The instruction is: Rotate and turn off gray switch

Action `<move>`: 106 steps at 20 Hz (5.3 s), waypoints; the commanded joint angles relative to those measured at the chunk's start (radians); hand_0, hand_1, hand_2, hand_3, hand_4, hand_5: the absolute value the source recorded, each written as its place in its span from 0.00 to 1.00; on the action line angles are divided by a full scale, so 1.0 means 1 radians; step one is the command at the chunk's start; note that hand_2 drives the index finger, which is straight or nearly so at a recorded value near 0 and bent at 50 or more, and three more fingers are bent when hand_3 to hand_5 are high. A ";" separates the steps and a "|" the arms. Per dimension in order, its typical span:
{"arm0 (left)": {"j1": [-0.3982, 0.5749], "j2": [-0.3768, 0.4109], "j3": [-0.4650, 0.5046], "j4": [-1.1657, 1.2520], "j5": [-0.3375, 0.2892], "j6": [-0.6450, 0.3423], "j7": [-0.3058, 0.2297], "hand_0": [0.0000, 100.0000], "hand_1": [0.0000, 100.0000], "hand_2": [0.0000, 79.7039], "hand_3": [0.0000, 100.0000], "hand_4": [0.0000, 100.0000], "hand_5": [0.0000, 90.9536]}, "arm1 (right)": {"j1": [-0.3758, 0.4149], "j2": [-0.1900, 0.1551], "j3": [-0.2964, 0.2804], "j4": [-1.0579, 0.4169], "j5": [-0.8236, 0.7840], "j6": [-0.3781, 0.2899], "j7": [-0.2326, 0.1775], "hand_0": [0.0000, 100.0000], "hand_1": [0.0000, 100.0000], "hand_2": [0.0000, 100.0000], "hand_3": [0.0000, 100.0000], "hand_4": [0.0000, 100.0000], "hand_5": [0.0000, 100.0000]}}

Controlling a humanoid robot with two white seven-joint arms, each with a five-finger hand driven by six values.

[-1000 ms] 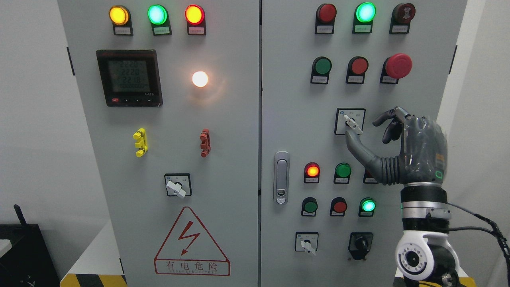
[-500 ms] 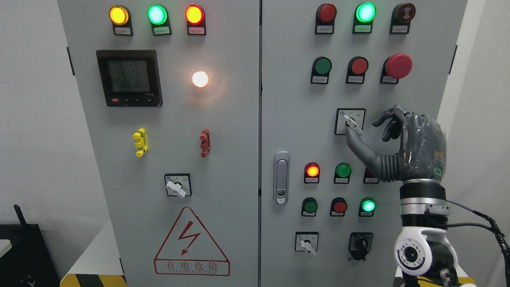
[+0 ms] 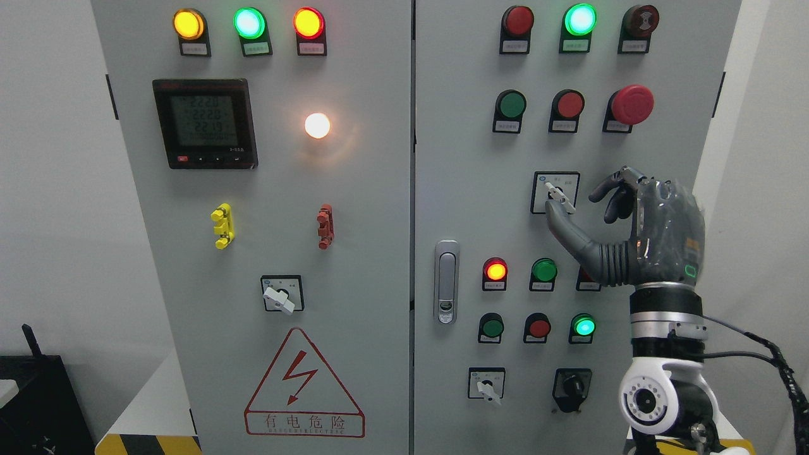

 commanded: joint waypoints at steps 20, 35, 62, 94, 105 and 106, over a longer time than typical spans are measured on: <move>0.000 0.000 0.032 -0.001 0.000 0.000 0.000 0.12 0.39 0.00 0.00 0.00 0.00 | -0.012 0.034 0.037 0.013 0.043 0.000 0.003 0.03 0.39 0.64 0.91 0.87 1.00; 0.000 0.000 0.032 -0.001 0.000 0.000 0.000 0.12 0.39 0.00 0.00 0.00 0.00 | -0.012 0.034 0.037 0.027 0.049 0.000 0.003 0.17 0.39 0.65 0.91 0.88 1.00; 0.000 0.000 0.032 0.000 0.000 0.000 0.000 0.12 0.39 0.00 0.00 0.00 0.00 | -0.038 0.041 0.039 0.053 0.058 0.022 0.003 0.16 0.42 0.68 0.93 0.89 1.00; 0.000 0.000 0.032 -0.001 0.000 0.000 0.000 0.12 0.39 0.00 0.00 0.00 0.00 | -0.044 0.051 0.040 0.058 0.058 0.025 0.003 0.54 0.40 0.71 0.97 0.90 1.00; 0.000 0.000 0.032 0.000 0.000 0.000 0.000 0.12 0.39 0.00 0.00 0.00 0.00 | -0.044 0.055 0.042 0.056 0.058 0.023 0.000 0.59 0.37 0.72 0.98 0.90 1.00; 0.000 0.000 0.032 0.000 0.000 0.000 0.000 0.12 0.39 0.00 0.00 0.00 0.00 | -0.044 0.055 0.042 0.055 0.058 0.023 0.000 0.59 0.37 0.72 0.98 0.90 1.00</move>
